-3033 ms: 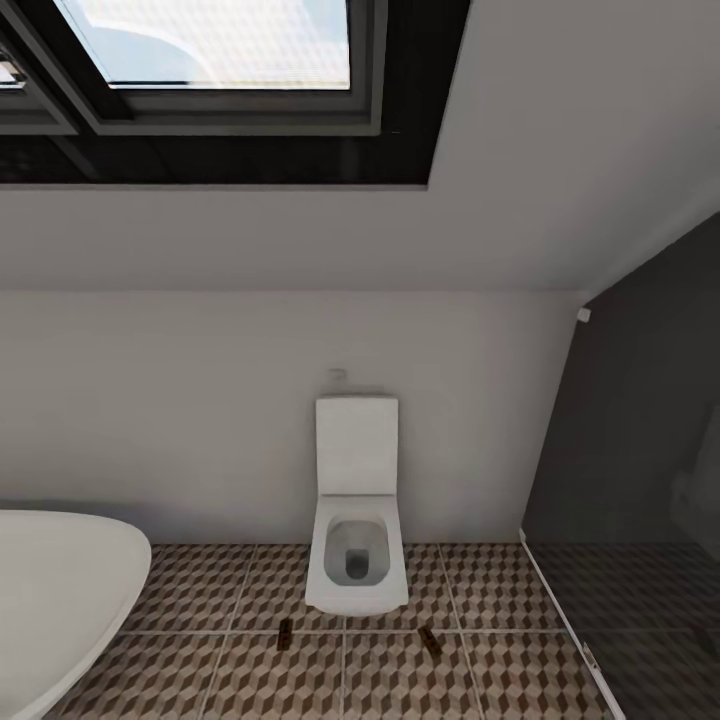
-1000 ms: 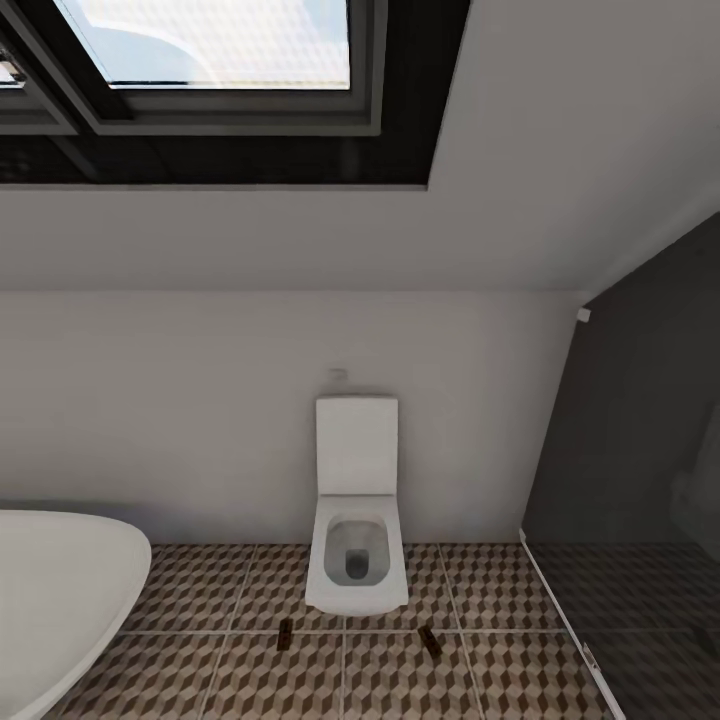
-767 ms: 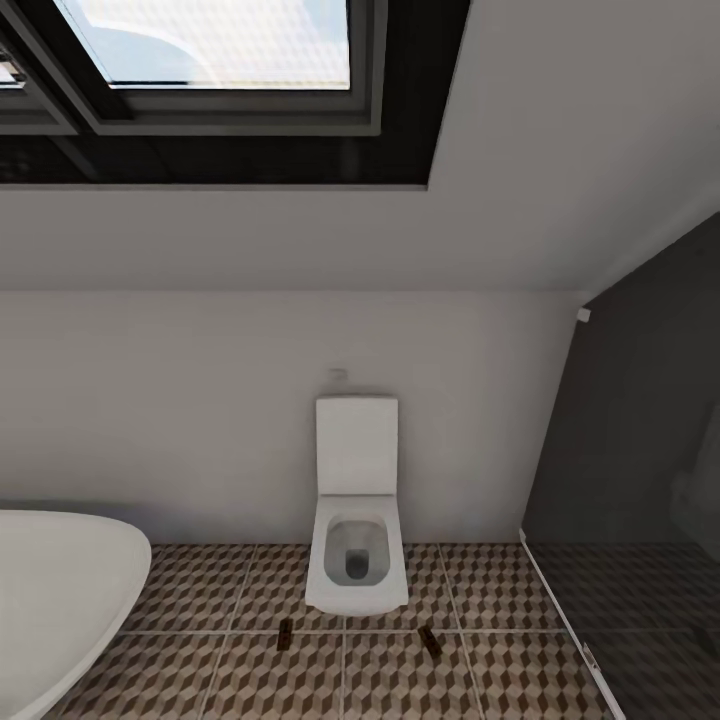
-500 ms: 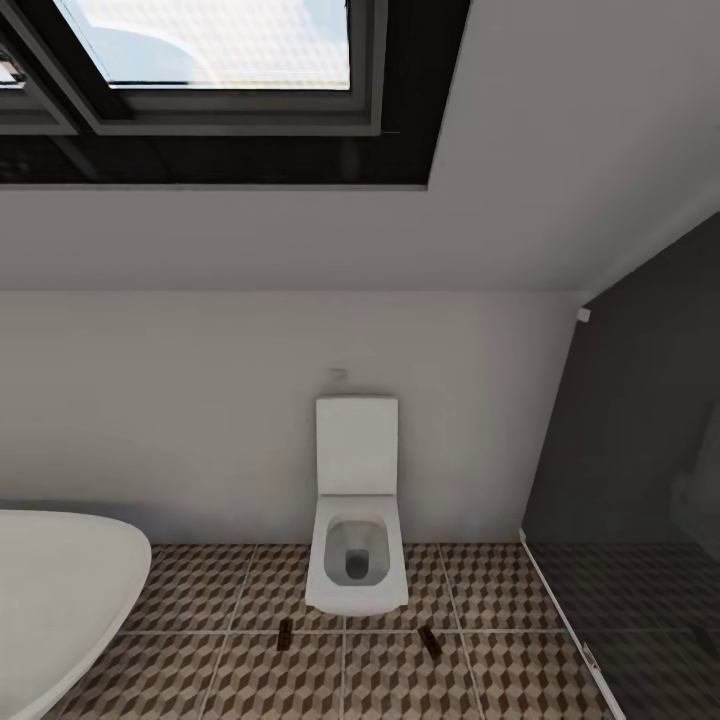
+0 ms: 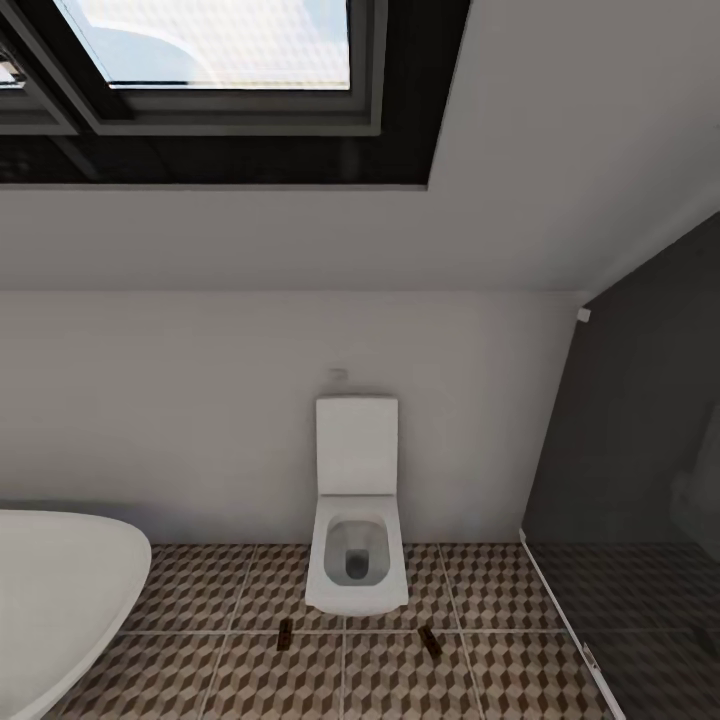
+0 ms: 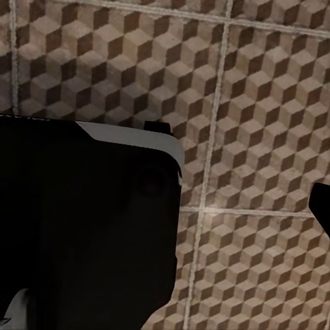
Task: Take the four mousetraps from the cabinet in the bathroom and place them on the bathroom floor. Make sure all four end up on the same floor surface, and ensure that at least two of them are either under or directly next to the same bathroom sink.
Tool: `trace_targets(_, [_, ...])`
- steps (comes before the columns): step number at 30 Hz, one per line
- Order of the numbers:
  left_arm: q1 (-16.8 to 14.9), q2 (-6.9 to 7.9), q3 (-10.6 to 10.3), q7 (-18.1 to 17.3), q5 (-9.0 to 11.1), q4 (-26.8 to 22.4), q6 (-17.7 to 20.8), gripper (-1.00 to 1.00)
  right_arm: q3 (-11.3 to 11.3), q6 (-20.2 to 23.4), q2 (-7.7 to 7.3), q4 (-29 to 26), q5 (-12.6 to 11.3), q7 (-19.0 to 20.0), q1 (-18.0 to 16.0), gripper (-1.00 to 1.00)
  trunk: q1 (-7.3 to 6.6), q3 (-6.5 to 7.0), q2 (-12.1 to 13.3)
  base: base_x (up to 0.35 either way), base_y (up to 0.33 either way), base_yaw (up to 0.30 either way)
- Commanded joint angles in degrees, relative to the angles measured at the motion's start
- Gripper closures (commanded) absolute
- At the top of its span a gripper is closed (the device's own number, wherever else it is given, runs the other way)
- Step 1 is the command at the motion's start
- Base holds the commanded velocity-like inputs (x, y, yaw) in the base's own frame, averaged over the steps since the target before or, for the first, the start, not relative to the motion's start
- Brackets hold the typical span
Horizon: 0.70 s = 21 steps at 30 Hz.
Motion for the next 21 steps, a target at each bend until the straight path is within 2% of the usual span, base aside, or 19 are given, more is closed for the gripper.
trace_targets(1, [0.0, 0.00, -0.5, -0.2, 0.6, 0.0, -0.1, -1.00, 0.3, -0.1, 0.03, 0.1, 0.4, -0.3, 0.0, -1.00, 0.02, -0.02, 0.0, 0.000, 0.000, 0.000])
trace_targets(21, [0.0, -0.01, -0.5, -0.2, 0.6, 0.0, -0.1, -1.00, 0.4, -0.1, -0.01, 0.1, 0.7, -0.3, 0.0, -1.00, 0.02, -0.02, 0.0, 0.000, 0.000, 0.000])
